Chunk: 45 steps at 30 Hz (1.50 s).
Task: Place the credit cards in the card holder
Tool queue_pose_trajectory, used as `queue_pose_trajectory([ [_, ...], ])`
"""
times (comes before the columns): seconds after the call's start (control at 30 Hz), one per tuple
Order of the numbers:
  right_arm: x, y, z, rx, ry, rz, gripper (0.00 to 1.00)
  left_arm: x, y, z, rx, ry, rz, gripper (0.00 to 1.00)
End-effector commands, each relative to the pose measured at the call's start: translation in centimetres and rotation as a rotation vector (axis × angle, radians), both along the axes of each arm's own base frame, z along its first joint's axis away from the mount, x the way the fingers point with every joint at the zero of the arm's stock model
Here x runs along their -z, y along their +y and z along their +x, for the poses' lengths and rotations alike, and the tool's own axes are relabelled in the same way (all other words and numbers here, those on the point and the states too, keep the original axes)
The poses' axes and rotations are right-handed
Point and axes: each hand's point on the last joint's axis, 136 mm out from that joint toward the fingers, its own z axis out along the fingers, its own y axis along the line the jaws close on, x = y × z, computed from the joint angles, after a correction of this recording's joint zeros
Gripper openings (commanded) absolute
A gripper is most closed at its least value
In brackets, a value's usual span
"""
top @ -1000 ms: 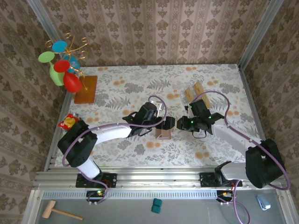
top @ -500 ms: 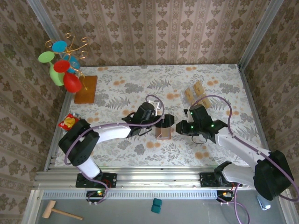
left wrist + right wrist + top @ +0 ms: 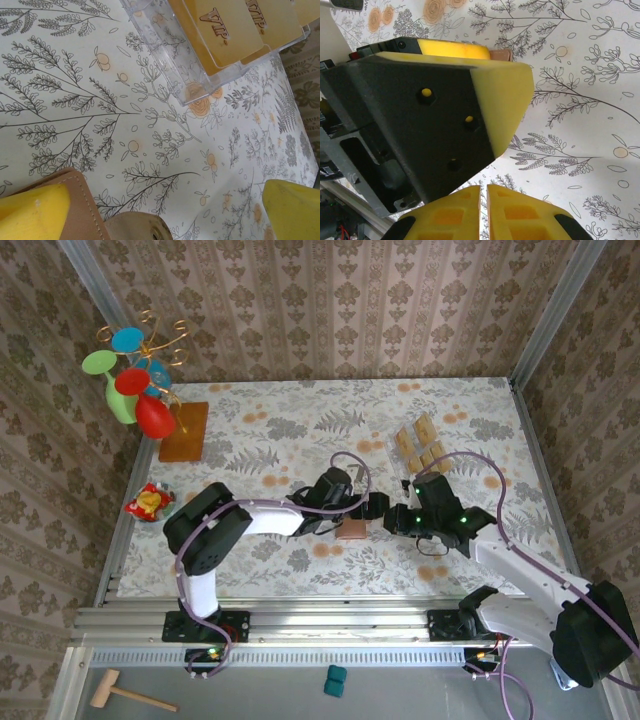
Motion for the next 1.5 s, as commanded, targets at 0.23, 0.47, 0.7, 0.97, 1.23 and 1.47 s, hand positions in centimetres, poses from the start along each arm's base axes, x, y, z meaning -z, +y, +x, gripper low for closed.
queue_pose_trajectory([
  [0.23,-0.4,0.1,-0.1,0.0,-0.011,0.017,0.14,1.1,-0.1,-0.2,-0.024,0.026,0.019,1.0],
  [0.47,-0.6,0.5,0.1,-0.011,-0.01,0.027,0.14,-5.8,0.2,2.8,0.031,-0.029,-0.026,1.0],
  [0.7,-0.9,1.8,0.9,-0.045,-0.003,0.035,0.14,-8.8,5.6,6.5,-0.007,-0.08,0.11,1.0],
  [0.97,-1.8,5.7,2.1,-0.132,-0.019,0.011,0.15,-5.9,15.2,7.8,-0.13,-0.061,0.371,1.0],
  [1.23,0.9,8.5,2.8,-0.195,0.039,-0.05,0.13,-2.8,19.3,6.9,-0.153,-0.018,0.498,1.0],
  [1.47,3.7,6.7,2.8,-0.158,0.066,-0.146,0.09,-2.7,19.2,6.2,-0.104,-0.03,0.511,1.0],
])
